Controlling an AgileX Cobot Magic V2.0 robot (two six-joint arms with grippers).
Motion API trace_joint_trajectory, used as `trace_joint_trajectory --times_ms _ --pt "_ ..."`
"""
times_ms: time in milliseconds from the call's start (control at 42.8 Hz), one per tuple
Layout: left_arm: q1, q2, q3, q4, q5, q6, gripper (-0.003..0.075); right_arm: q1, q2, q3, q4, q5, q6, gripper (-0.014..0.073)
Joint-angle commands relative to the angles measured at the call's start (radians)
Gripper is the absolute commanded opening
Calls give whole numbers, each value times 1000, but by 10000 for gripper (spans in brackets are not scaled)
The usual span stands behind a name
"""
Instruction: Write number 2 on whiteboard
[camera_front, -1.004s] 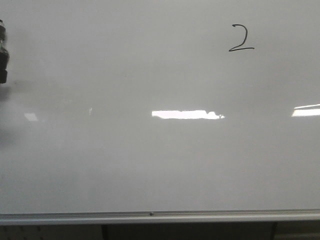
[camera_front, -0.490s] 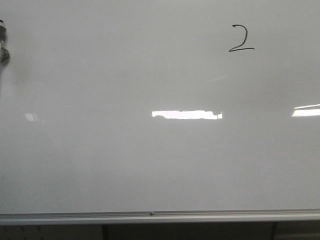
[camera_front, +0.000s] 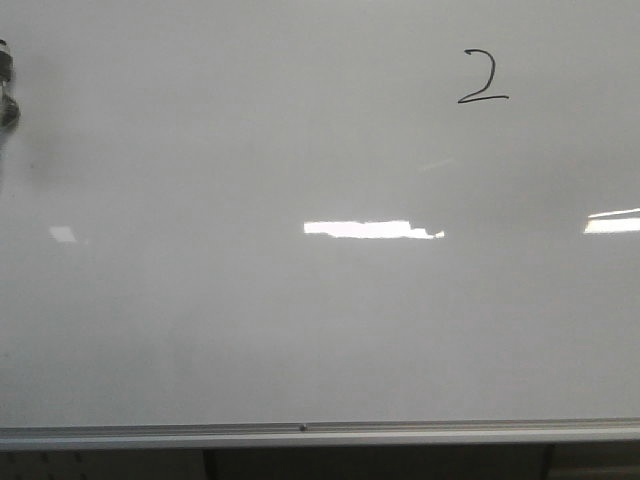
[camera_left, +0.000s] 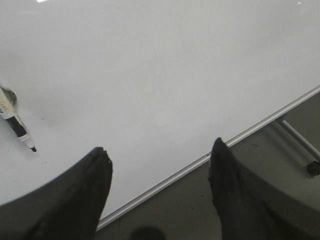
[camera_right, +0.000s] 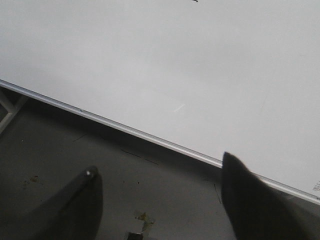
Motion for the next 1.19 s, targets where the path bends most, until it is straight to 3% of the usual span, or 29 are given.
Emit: trace_joint_trajectory --times_ms 0,93,257,420,560,654,1167 --pt "-6 5 -37 -5 -58 -4 421 -8 7 -26 5 -60 -3 526" --pt "-6 17 -37 -5 -60 -9 421 -8 7 -26 5 -59 -3 479" --pt "-6 23 -37 -12 -61 -17 405 -8 7 -26 5 -59 -3 253" --pt "-6 23 -37 -12 -65 -44 244 -8 7 -26 5 -59 -3 39" --pt "-6 23 -37 -12 -65 -44 83 -8 7 -26 5 -58 -3 -73" --pt "-6 23 -37 -12 -65 -44 -20 -8 7 -26 5 -58 -3 -69" --pt "-6 28 -37 -12 -65 -44 -20 -8 7 -26 5 -64 -3 -69"
